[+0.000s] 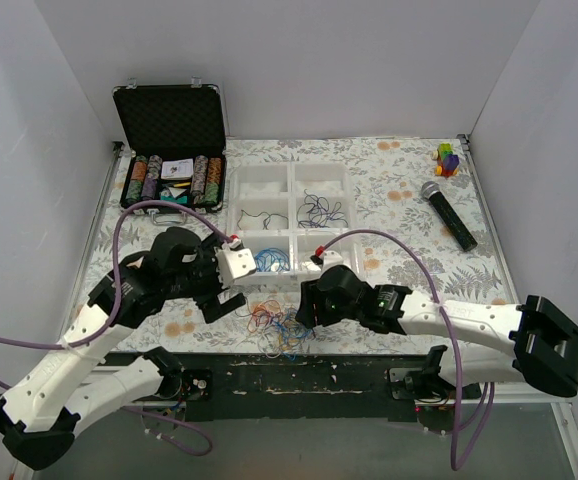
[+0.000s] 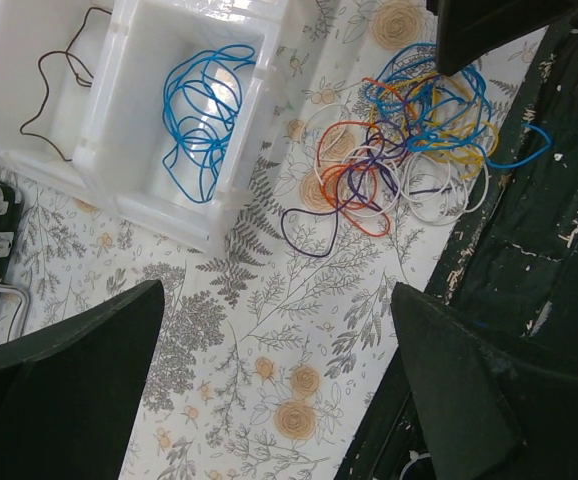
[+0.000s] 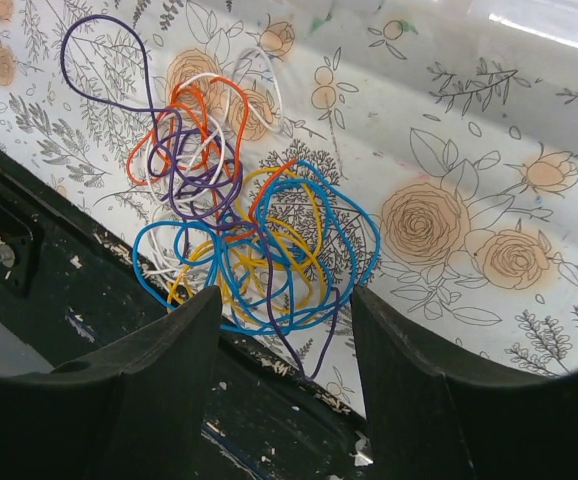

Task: Untangle the cables
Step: Untie the cable.

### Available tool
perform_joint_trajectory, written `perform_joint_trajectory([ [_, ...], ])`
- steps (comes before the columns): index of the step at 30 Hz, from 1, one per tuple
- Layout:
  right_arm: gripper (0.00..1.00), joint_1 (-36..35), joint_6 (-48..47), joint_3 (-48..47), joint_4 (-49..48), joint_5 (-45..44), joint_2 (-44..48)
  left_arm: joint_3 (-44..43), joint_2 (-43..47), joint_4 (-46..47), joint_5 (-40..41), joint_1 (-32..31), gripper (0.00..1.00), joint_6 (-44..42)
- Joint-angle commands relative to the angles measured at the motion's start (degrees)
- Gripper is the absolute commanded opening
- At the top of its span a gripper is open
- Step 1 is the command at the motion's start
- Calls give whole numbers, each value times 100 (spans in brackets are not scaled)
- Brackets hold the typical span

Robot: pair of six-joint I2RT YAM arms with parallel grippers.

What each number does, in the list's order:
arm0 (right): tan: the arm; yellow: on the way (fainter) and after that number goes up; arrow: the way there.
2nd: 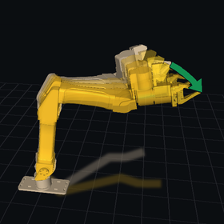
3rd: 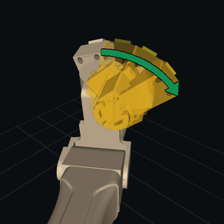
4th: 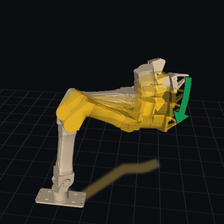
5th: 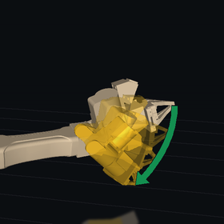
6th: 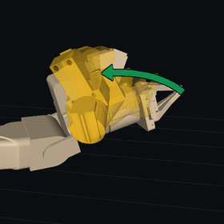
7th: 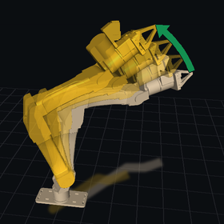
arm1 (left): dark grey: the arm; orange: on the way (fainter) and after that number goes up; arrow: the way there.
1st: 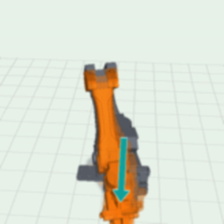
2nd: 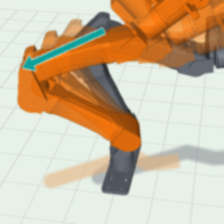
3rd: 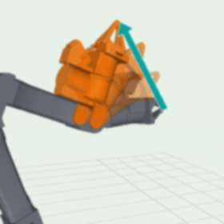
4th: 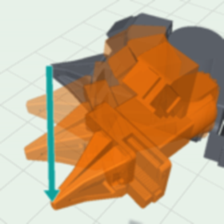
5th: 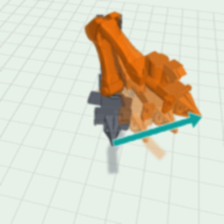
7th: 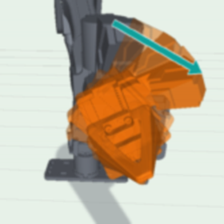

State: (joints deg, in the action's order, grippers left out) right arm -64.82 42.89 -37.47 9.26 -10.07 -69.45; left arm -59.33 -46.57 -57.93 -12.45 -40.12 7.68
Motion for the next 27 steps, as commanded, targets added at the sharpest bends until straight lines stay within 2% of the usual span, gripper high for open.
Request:
perform_joint_trajectory([
  [1,59,31,-9,231,-354,312,133,-280,-54,133,251,13,98,-56],
  [5,47,31,26,425,-442,365,239,-360,-89,220,357,13,98,-56],
  [12,36,31,44,531,-460,435,327,-377,-98,379,603,13,98,-126],
  [14,23,31,17,504,-416,435,371,-377,-133,432,691,13,98,-135],
  [16,5,31,-18,373,-285,409,432,-395,-177,458,735,13,98,-153],
  [17,1,13,-44,285,-188,383,476,-404,-212,467,770,13,98,-153],
  [23,1,22,-281,-522,524,163,1231,-456,-204,449,621,22,98,-267],
  [27,1,30,-597,-1226,796,259,1706,-422,-11,861,603,22,98,-154],
])
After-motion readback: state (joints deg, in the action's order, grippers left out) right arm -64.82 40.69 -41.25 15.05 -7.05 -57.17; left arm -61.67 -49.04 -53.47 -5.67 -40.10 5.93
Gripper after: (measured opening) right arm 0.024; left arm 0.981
